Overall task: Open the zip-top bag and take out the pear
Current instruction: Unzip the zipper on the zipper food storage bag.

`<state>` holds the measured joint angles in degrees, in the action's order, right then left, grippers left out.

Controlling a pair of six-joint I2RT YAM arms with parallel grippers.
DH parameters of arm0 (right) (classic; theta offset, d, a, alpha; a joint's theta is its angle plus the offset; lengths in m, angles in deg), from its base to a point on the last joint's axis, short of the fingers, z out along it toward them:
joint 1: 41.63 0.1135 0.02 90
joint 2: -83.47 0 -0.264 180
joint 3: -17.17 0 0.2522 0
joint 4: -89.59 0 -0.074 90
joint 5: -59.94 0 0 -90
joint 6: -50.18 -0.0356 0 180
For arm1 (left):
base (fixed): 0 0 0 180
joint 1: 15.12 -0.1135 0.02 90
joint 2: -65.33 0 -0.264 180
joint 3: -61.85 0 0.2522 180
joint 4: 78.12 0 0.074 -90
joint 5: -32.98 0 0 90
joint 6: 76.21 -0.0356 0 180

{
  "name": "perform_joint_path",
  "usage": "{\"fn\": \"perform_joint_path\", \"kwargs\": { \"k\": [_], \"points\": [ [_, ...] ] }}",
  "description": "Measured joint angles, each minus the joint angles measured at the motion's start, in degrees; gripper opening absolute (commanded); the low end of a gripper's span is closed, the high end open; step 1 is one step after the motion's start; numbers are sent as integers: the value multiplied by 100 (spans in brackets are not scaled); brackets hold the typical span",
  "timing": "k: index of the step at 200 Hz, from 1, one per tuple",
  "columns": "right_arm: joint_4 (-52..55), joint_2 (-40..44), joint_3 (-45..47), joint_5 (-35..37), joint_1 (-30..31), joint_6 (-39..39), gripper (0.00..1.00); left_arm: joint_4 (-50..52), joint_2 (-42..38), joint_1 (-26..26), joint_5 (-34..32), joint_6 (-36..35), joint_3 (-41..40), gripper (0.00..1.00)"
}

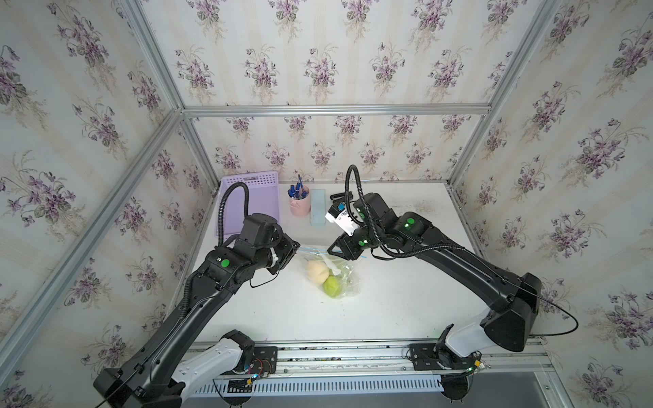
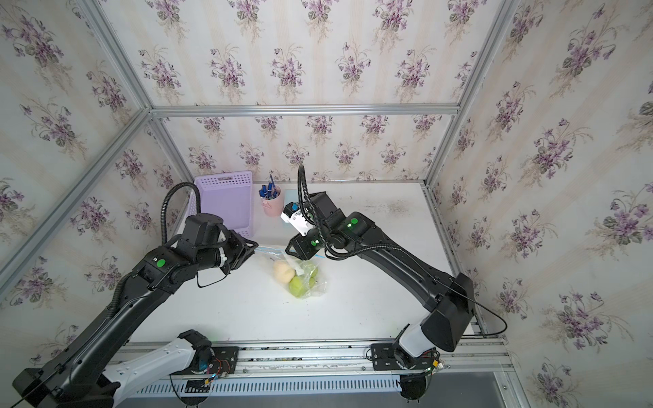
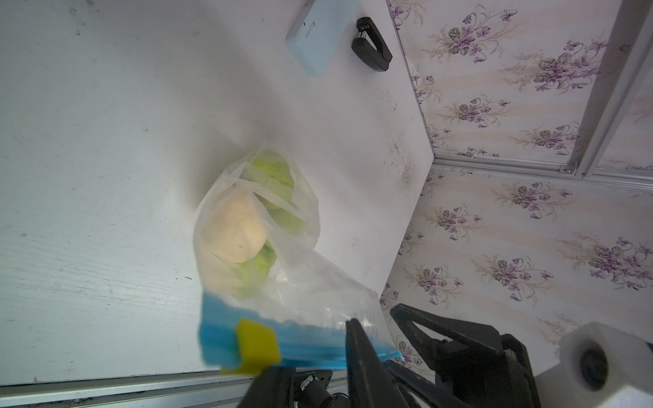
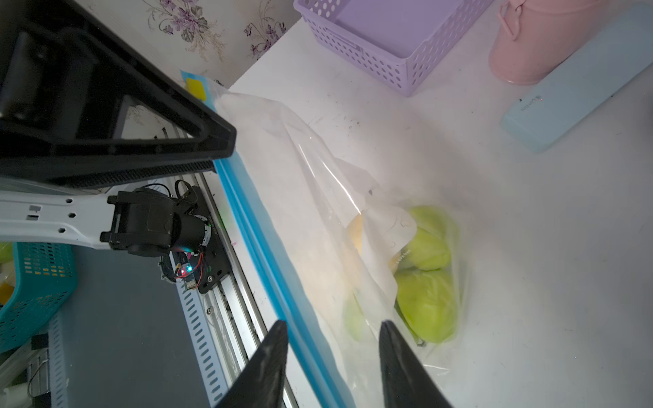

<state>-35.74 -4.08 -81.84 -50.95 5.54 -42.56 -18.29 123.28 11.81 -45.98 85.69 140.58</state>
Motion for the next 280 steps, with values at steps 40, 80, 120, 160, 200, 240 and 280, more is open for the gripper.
{"fn": "perform_joint_path", "kwargs": {
  "k": [40, 80, 120, 160, 200, 240, 280],
  "points": [
    [4, -103, 7, 98, 0, -15, 39, -22, 4, 20, 0, 2, 0, 29],
    [9, -184, -37, 195, 0, -2, 17, -157, 4, 26, 2, 0, 0, 30],
    [22, -356, -116, 188, 0, 11, 0, -214, -39, 35, 7, 0, 13, 39],
    [28, -356, -229, 341, 0, -31, 0, -208, -85, 35, 105, -39, 439, 68],
    [-160, -293, -1049, 1438, -74, -330, 0, -216, -116, 37, 247, -74, 929, 75],
    [-282, -498, -1539, 2083, -271, -442, 0, -286, 463, 46, 417, -149, 1591, 75],
    [-249, -188, -1340, 2938, -267, -505, 0, -605, 1095, 146, 597, -85, 2179, 68]
  ]
}}
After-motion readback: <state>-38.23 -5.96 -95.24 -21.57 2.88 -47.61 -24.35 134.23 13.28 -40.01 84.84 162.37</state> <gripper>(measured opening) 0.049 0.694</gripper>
